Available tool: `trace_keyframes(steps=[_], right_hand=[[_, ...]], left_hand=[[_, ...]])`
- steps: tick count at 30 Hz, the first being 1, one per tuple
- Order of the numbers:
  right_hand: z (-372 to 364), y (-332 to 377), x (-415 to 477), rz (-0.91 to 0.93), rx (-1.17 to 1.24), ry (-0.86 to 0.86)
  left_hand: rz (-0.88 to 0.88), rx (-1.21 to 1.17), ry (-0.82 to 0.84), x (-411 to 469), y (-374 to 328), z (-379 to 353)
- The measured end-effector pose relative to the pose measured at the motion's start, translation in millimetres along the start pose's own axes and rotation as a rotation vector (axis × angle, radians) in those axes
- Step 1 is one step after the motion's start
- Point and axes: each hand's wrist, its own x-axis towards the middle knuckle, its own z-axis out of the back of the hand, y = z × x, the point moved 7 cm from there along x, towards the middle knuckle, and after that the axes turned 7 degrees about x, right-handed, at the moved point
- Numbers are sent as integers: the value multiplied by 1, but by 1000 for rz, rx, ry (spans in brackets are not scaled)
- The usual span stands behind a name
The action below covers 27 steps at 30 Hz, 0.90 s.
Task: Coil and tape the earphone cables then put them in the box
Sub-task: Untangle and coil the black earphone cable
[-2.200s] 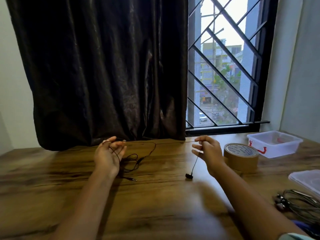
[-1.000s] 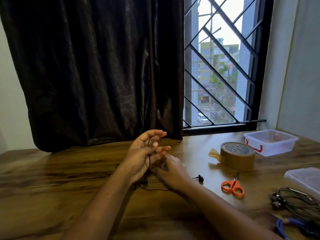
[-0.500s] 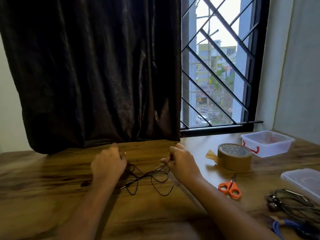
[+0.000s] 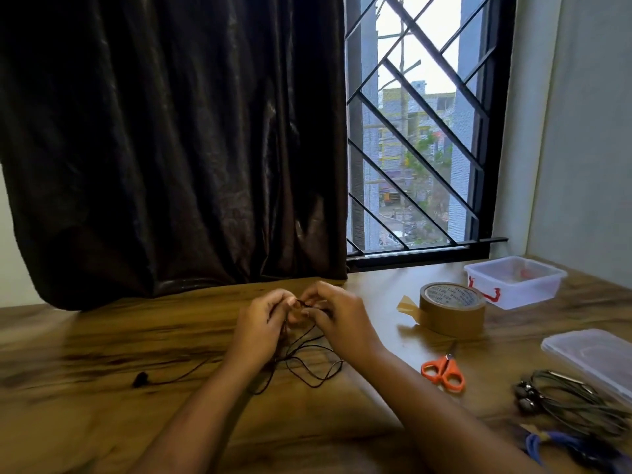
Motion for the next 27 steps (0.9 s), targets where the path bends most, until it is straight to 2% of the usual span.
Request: trace_keyframes(steps=[4,7,13,17,27], right_hand=[[5,-2,3,-76,35,-25],[6,-3,2,-104,97,-23],[4,-6,3,-152,140,26],[6,-4,3,-95,7,62],[50,-14,6,-140,-329,-136]], left_hand=[[100,-44,-51,0,6,4],[205,-168,-124,1,15,9],[259,-242,-206,1,18,15],[258,-233,-297,0,19,28],[231,-65,-480,-1,28,60]])
